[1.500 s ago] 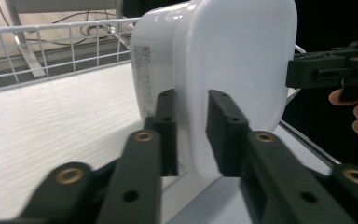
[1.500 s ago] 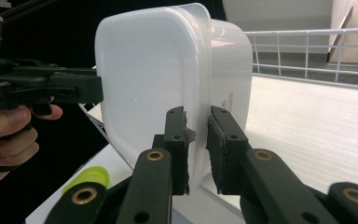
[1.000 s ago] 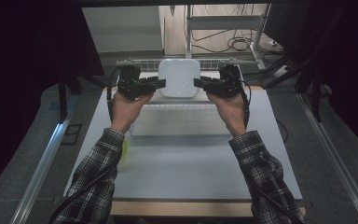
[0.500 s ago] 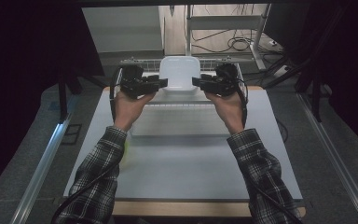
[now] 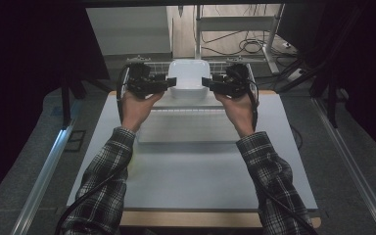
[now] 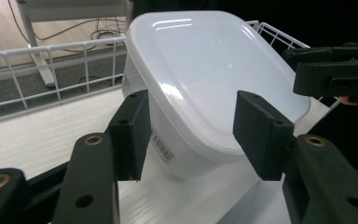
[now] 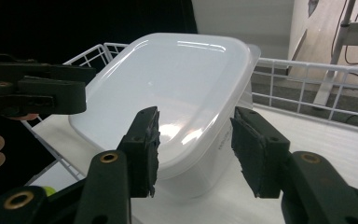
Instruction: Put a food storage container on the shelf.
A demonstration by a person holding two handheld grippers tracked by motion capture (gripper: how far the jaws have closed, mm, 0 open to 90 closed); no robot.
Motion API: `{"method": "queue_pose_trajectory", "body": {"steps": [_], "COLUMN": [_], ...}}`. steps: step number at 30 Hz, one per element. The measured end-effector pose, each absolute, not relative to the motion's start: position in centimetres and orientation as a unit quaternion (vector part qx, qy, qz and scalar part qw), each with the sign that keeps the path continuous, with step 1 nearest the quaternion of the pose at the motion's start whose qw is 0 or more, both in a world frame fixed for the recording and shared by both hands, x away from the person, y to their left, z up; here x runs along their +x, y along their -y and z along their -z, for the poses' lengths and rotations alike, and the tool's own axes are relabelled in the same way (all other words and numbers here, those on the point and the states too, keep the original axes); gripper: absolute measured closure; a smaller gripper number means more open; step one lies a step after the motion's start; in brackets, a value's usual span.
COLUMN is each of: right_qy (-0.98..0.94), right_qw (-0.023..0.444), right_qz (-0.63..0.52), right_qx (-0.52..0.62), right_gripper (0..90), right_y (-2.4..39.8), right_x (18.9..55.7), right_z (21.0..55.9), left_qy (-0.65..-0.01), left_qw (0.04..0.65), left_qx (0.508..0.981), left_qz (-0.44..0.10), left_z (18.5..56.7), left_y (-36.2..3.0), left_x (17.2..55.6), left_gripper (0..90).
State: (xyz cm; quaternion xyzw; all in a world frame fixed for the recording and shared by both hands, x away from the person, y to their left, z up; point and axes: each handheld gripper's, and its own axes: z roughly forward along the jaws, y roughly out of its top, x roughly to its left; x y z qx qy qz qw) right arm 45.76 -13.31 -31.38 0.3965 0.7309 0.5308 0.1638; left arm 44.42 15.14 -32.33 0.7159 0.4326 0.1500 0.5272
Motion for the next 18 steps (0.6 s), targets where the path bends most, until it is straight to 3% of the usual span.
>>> {"method": "queue_pose_trajectory", "body": {"steps": [9, 18], "right_qy": [-0.731, -0.738], "right_qw": [0.176, 0.158], "right_qz": [-0.529, -0.537], "right_qx": [0.394, 0.378], "right_gripper": [47.4, 39.4], "right_y": [13.4, 14.0], "right_x": [46.2, 44.8], "right_z": [31.2, 31.0], "left_qy": [-0.422, -0.386], "left_qw": [0.53, 0.536], "left_qx": [0.718, 0.733], "left_qz": [-0.159, -0.163], "left_z": [31.9, 31.6], "left_y": [-15.3, -15.0], "left_x": [44.6, 42.6], "left_gripper": [35.6, 27.4]}}
